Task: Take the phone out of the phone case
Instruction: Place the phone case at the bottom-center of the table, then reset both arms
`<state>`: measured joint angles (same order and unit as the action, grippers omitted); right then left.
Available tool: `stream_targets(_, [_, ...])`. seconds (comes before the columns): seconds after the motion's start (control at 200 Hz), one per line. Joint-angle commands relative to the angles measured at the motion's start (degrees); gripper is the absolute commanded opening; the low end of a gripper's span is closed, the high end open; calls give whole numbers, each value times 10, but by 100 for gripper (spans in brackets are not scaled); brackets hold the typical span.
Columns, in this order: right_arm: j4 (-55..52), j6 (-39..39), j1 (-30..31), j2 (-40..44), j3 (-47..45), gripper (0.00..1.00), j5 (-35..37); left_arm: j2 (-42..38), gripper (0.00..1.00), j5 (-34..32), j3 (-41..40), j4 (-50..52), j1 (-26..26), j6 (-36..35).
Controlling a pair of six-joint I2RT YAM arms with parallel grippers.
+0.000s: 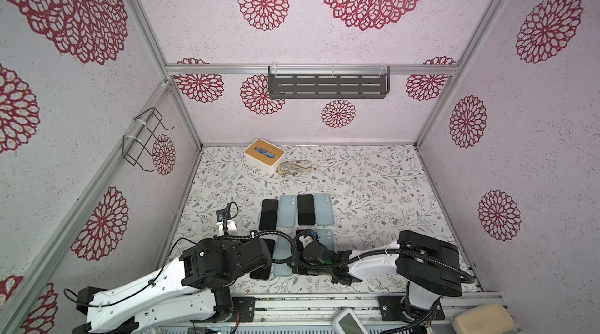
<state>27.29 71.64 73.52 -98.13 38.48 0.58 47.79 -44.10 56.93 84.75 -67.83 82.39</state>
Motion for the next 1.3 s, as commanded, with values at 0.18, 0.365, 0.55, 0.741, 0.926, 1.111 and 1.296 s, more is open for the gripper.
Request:
stream_targets(0.18, [-57, -13, 4, 27, 23, 55, 23, 0, 97, -16, 22, 0, 6, -10])
stream_targets(0.365, [-135, -42, 4, 88, 35, 82, 48, 12, 97, -20, 35, -11, 10, -24])
stream_targets(0.55, [-191, -47, 2, 172, 10, 91, 73, 25, 97, -14, 43, -35, 23, -52])
stream_targets(0.741, [-318, -150, -2, 314, 35, 99, 141, 16, 97, 46, 12, -150, 89, -147])
stream_targets(0.926, [-491, -371, -146, 497, 11, 99, 320, -32, 97, 229, -68, -384, 368, -356])
stream_targets(1.111, [-304, -587, -515, 523, -98, 99, 217, -2, 97, 256, -133, -601, 664, -508])
stream_targets(1.296, [-6, -598, -724, 336, -162, 99, 103, 43, 97, 292, -290, -913, 816, -536])
